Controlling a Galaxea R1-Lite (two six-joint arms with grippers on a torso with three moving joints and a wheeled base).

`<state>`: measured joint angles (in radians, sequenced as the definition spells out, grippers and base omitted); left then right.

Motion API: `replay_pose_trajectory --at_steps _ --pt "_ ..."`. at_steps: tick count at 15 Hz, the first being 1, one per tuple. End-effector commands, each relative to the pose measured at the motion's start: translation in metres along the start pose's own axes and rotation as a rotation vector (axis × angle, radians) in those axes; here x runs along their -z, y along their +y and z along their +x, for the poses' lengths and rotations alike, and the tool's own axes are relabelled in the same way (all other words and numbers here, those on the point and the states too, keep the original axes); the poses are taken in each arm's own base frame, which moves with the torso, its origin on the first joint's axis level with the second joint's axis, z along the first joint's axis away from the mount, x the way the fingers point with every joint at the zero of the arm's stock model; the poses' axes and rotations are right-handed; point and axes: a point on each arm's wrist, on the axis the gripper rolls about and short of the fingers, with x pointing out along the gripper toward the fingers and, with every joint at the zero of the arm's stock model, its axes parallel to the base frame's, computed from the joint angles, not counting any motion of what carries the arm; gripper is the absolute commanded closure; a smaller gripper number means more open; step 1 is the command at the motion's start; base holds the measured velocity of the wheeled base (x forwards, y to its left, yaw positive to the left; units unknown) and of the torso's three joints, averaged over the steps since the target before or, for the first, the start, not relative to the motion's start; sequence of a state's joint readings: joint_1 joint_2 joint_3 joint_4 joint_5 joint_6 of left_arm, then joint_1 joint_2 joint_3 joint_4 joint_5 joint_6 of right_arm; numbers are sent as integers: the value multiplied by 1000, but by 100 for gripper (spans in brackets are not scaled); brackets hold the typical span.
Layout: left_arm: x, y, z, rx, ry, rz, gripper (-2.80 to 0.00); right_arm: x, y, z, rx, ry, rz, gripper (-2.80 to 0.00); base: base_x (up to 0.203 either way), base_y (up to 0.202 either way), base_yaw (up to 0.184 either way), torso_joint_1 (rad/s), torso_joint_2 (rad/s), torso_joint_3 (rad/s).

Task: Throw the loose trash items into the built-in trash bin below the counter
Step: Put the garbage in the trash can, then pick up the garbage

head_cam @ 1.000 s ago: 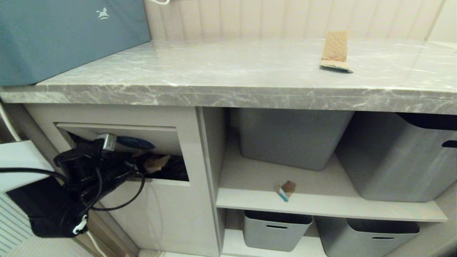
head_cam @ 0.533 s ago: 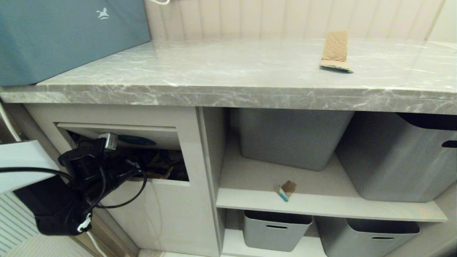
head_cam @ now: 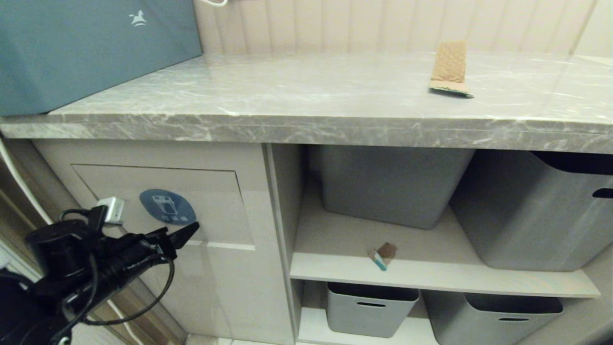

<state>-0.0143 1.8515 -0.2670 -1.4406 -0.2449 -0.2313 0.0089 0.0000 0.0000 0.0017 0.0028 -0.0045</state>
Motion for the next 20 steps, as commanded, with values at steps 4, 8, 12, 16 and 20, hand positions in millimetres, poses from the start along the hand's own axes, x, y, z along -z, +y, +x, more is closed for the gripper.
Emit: replay_pose_trajectory --at_steps 4,8,12,16,20 --pt "-30 -33 -99 53 -206 56 0 0 0 0 -1 -2 0 0 0 0 0 0 0 0" --pt "-31 -49 -162 61 -239 103 0 0 0 0 -1 -2 0 0 0 0 0 0 0 0" --pt "8 -58 -232 17 -186 207 0 0 0 0 -1 -2 0 0 0 0 0 0 0 0" --pt "61 -52 -271 -143 -104 319 0 0 0 0 -1 -2 -1 0 0 0 0 0 0 0" --pt "74 -47 -272 -231 -69 383 0 0 0 0 -1 -2 0 0 0 0 0 0 0 0"
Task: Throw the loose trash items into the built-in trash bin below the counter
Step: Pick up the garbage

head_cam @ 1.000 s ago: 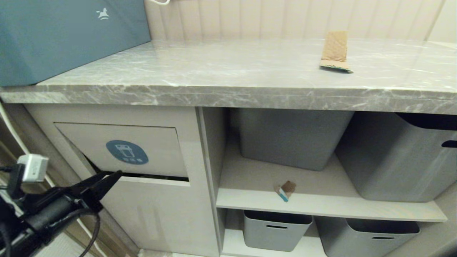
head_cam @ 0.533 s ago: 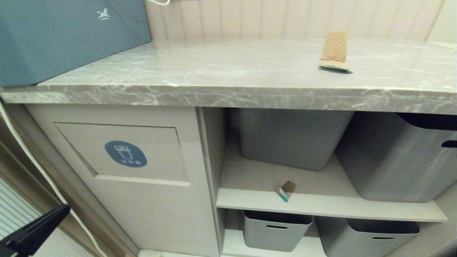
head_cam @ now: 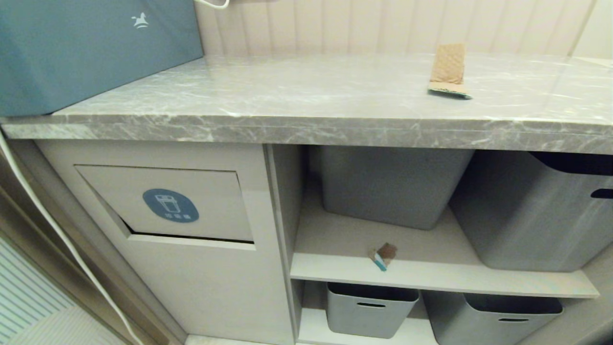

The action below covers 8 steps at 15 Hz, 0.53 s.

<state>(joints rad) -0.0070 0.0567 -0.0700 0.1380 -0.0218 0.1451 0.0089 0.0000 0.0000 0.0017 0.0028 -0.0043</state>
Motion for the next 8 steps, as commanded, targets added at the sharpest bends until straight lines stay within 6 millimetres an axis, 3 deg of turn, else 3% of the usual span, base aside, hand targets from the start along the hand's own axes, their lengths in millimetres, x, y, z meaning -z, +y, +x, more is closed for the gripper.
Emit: replay_pose_trajectory --at_steps 1,8 --pt "6 -2 -3 27 -41 -15 0 0 0 0 -1 -2 0 0 0 0 0 0 0 0" --pt "6 -1 -3 5 -42 -28 0 0 0 0 -1 -2 0 0 0 0 0 0 0 0"
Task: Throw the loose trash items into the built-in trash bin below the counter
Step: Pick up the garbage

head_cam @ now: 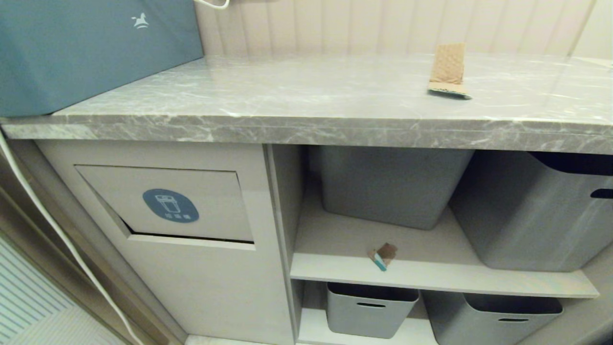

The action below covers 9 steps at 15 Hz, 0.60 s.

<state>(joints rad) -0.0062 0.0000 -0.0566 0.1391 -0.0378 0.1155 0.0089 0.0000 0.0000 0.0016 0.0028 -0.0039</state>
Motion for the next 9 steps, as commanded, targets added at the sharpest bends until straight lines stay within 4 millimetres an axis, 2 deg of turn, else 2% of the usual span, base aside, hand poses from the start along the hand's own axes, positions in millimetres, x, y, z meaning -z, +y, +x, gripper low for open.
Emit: replay_pose_trajectory --at_steps 1,3,9 --pt "2 0 2 -18 -12 1 0 0 0 0 -1 -2 -1 0 0 0 0 0 0 0" --pt "0 1 5 -34 -86 3 0 0 0 0 -1 -2 -1 0 0 0 0 0 0 0" --pt "2 0 5 -23 -71 -12 0 0 0 0 -1 -2 -1 0 0 0 0 0 0 0"
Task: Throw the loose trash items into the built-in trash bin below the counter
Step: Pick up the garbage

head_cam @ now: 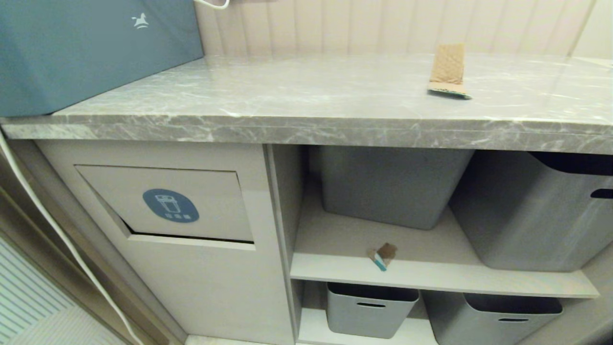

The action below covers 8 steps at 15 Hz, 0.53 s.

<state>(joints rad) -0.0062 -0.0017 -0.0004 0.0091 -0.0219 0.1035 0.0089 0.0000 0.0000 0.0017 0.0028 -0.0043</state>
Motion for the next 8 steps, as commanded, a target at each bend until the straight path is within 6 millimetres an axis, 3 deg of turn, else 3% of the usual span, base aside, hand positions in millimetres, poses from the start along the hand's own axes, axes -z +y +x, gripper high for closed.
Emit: replay_pose_trajectory --at_steps 1,8 --pt "0 0 0 -1 -1 -1 0 0 0 0 -1 -2 0 0 0 0 0 0 0 0" --pt "0 0 0 -16 0 -50 0 0 0 0 -1 -2 -2 0 0 0 0 3 -6 -3"
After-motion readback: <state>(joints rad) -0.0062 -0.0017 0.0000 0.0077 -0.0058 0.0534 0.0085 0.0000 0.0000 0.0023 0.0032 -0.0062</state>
